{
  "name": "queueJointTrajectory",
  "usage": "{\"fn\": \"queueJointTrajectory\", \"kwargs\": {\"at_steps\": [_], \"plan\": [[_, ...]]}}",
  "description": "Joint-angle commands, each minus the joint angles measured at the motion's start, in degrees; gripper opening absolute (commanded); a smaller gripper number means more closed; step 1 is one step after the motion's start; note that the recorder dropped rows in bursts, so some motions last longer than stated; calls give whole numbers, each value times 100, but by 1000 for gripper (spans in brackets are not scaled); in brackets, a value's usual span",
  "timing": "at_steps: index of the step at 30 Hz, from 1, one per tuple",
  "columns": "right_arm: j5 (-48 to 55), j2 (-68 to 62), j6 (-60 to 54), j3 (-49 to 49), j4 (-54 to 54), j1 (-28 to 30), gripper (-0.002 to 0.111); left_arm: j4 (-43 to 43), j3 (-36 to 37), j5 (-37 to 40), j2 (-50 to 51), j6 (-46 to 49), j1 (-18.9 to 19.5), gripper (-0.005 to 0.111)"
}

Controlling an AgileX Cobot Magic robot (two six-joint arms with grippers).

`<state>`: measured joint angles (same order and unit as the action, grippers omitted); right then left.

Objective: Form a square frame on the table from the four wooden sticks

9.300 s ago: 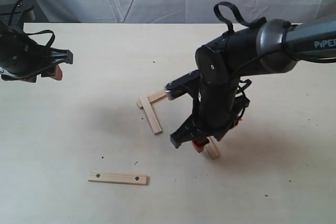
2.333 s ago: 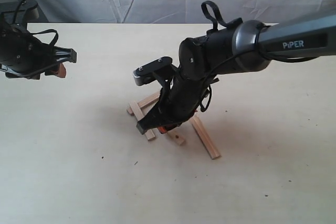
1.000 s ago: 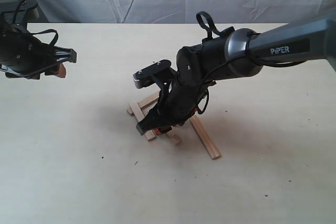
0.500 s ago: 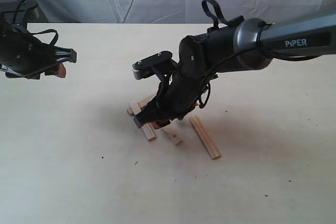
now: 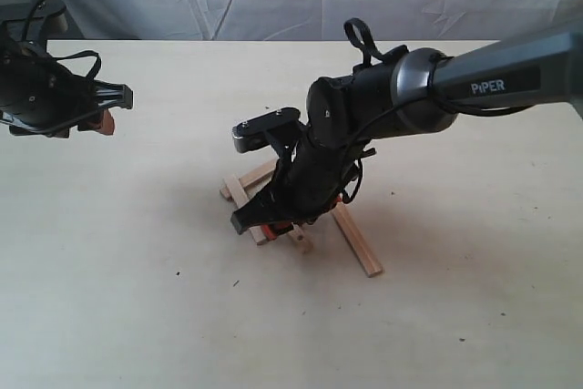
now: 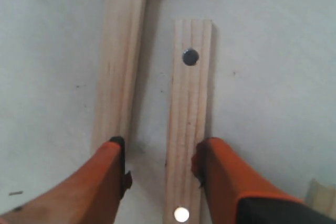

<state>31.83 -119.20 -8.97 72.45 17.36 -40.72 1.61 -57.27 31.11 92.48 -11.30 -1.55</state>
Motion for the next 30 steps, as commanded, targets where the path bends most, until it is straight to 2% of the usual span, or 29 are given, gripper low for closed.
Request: {"fn": "queueJointTrajectory", "kwargs": {"at_steps": [1,11,19,30], "plan": [[-11,-120,-2,-18,-14,6,46,-19,19,-23,-46,-2,-28,52],[-8,294,-2,-18,118,6,46,-19,19,-23,-46,-2,-28,52],[3,-132,-2,-18,329,6,46,-19,19,-13,-46,-2,-28,52],[39,-140,163,-7,-166,6,46,-19,19,-2,-46,-2,-28,52]]}}
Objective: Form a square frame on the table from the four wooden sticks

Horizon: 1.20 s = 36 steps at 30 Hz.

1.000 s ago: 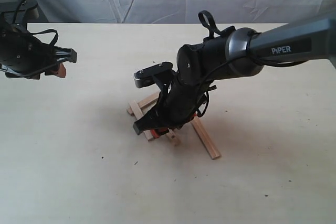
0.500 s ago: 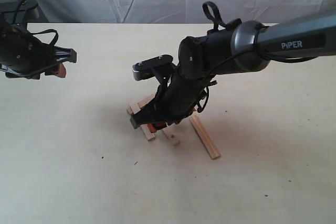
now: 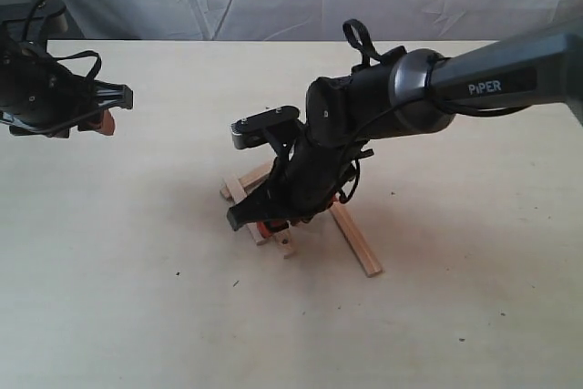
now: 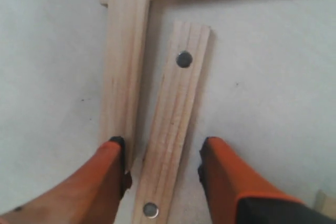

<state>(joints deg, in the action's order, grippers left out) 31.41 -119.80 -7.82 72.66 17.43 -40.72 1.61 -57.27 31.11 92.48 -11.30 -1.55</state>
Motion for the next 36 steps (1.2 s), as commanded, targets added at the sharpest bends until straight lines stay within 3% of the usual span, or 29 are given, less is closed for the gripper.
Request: {"fn": "queueJointTrajectory", "kwargs": {"at_steps": [1,16,27,36], "plan": [[82,-18,49,-19,-173,6,46,-19,19,-2,-46,-2,-28,52],[167,-40,59,-30,-376,6,46,-19,19,-2,-46,-2,-28,52],[458,320,2339,-39,-3102,6,46,-9,19,-13,-46,-2,-28,52],[356,672,2395,-39,-2655,6,43,-9,19,-13,-46,-2,-28,52]]}}
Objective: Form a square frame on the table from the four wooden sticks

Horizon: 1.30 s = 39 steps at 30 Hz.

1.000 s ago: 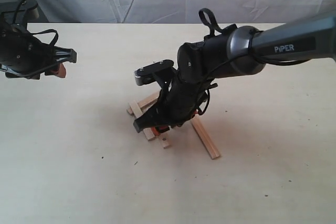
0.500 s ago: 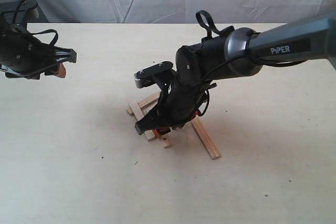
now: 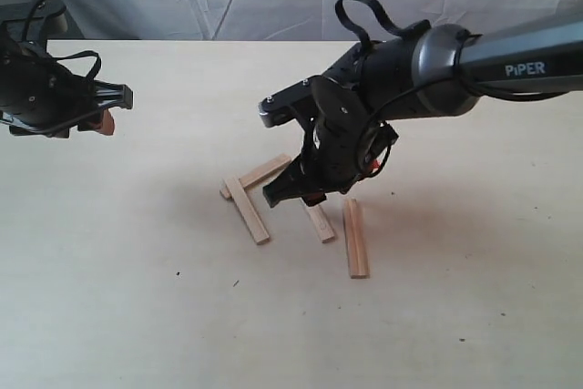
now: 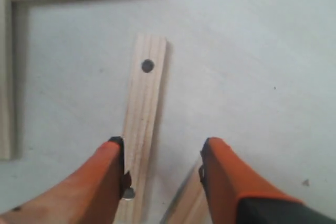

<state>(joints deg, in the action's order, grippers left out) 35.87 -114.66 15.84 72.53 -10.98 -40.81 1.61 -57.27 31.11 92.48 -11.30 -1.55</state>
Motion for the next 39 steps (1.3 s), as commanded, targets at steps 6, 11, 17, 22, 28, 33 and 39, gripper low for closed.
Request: {"fn": "queueJointTrajectory", "kwargs": {"at_steps": [6,11,17,22,28,33,39], "plan": [[-223,17,-168,-26,984,15,27,3,19,-13,-46,-2,-28,52],[-317,-156,-248,-26,1156,15,36,3,19,-13,-46,-2,-28,52],[-359,-189,-248,-26,1171,15,38,3,19,-26,-46,-2,-28,52],[-468,-189,-248,-26,1276,15,38,3,19,-36,-46,-2,-28,52],[-467,-292,-253,-26,1320,15,38,3,19,-36,-46,-2,-28,52],[-432,-524,-253,-26,1477,15,38,3,19,-36,-46,-2,-28,52],[-411,-518,-275,-15,1579,15,38,3,19,-46,-46,-2,-28,52]]}}
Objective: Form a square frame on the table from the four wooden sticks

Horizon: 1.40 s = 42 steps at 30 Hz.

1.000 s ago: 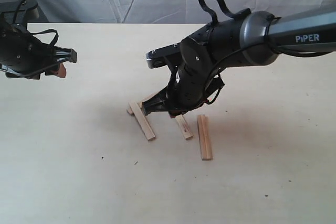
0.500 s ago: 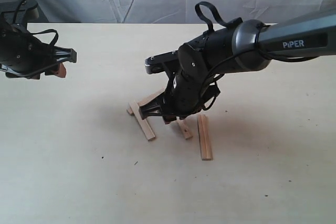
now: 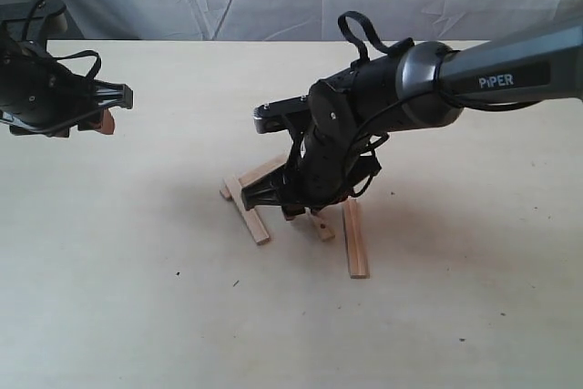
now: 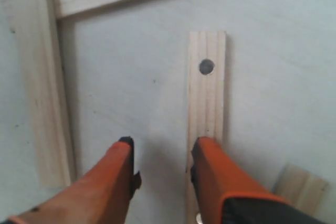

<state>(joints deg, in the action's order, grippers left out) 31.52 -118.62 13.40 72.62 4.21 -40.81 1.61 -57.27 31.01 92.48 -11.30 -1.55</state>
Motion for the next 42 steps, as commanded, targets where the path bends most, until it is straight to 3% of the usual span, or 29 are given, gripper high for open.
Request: {"fn": "queueJointTrajectory", "kwargs": {"at_steps": [1,14,42], "plan": [[25,-72,-32,-24,9,15,38,3,19,-35,-46,-2,-28,52],[-42,220,-32,-24,32,15,38,3,19,-35,-46,-2,-28,52],[217,-510,-56,-34,527,-113,38,3,19,-58,-46,-2,-28,52]]}}
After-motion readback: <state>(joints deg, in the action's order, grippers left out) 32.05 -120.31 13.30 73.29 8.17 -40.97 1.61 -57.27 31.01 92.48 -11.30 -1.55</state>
